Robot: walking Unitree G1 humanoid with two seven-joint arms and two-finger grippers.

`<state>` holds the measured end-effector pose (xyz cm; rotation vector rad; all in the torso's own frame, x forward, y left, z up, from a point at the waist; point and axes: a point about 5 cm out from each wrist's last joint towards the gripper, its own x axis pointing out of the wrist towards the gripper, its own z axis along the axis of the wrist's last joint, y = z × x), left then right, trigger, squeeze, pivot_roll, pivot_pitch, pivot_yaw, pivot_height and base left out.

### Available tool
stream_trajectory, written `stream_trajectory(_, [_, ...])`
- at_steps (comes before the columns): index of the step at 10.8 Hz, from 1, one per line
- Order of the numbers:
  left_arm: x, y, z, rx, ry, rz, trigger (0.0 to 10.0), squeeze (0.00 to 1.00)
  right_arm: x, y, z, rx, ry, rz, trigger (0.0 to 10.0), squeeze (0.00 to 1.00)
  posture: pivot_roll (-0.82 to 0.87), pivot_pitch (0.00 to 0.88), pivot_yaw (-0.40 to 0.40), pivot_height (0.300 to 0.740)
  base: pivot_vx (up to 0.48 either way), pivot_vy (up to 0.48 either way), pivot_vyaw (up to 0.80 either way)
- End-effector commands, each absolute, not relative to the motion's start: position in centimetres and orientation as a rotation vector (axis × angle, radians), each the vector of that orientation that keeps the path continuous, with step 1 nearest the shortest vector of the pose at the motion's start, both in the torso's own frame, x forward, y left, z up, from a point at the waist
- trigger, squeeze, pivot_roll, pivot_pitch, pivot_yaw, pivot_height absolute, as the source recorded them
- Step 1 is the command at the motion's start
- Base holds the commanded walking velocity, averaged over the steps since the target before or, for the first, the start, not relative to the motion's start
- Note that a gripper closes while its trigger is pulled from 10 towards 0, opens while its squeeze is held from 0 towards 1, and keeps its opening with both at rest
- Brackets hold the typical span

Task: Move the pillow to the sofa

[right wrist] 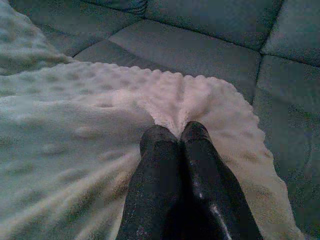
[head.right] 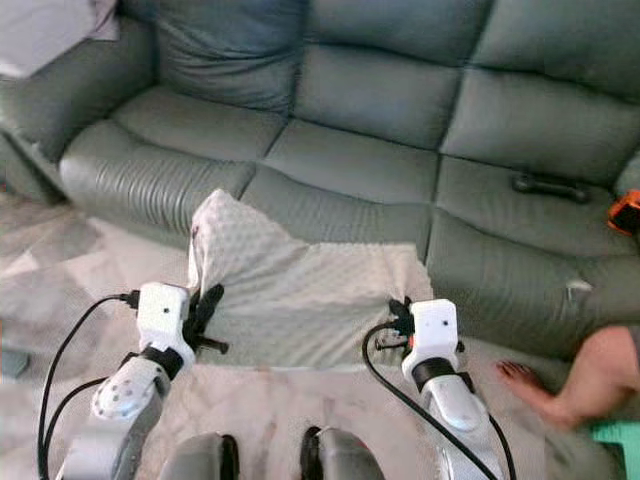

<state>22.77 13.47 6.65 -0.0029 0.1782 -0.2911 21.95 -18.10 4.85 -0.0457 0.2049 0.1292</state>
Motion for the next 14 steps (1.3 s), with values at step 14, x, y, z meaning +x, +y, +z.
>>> stream_trajectory(14, [23.47,13.09,7.15,-0.015,0.154,-0.312,10.0,0.0,22.0,-17.8,4.77,-0.047,0.207,0.133,10.0,0.0,-0.05,0.14,-0.046,0.74,0.304,0.176,-0.17])
